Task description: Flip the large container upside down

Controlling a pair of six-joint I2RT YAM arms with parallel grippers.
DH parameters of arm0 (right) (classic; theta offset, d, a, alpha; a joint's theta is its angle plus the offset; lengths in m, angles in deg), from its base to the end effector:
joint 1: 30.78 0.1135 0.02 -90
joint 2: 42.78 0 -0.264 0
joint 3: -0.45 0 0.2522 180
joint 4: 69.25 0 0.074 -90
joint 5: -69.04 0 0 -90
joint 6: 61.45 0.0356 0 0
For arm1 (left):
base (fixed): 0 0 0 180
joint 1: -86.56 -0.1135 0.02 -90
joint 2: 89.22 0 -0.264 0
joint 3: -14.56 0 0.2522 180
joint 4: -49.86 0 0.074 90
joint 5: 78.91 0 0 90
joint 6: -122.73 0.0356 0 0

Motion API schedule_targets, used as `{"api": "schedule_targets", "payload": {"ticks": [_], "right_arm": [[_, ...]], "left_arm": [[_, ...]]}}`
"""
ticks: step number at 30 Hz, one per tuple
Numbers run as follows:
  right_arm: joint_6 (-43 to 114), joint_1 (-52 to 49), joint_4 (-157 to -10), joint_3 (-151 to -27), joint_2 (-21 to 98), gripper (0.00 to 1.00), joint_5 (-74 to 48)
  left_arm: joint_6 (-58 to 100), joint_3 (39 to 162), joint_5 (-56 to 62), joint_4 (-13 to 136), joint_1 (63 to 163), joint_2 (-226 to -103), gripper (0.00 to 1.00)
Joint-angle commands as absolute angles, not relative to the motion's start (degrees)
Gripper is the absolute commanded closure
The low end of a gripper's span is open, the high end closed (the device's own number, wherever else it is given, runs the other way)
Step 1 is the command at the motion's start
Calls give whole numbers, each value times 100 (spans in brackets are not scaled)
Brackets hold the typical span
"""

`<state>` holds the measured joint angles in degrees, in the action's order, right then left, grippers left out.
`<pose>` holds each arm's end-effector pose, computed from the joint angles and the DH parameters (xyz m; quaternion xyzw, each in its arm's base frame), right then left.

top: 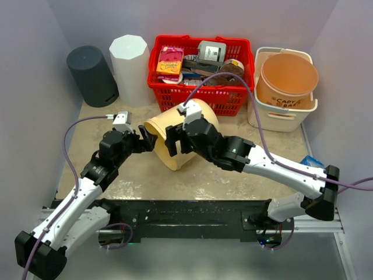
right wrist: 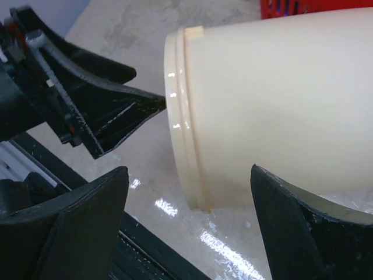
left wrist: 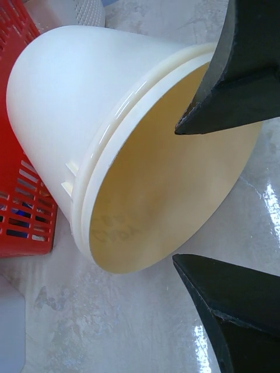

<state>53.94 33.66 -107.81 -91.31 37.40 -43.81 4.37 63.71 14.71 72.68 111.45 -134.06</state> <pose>0.1493 0.2802 0.3758 -0.1817 0.8222 0.2421 0.4820 0.1716 -0.0772 0.2838 -0.0430 0.8103 -0.2388 0.5335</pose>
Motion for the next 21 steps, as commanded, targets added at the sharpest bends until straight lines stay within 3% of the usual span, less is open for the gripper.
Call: {"api": "schedule_targets", "payload": {"ticks": [1,8,21], "right_arm": [[5474,3057,-10743,-9066,3220,12,-5074],[5712,1337,-10526,-8653,3008,11,-4347],[5422,-72,-9647,-8626,4088,7,-3037]], "left_arm": [[259,6567,1295,6926,11161,-13123,13],[4,6593,644,6224,11170,-13148,11],[90,7075,-349,5438,11170,-14827,11]]}}
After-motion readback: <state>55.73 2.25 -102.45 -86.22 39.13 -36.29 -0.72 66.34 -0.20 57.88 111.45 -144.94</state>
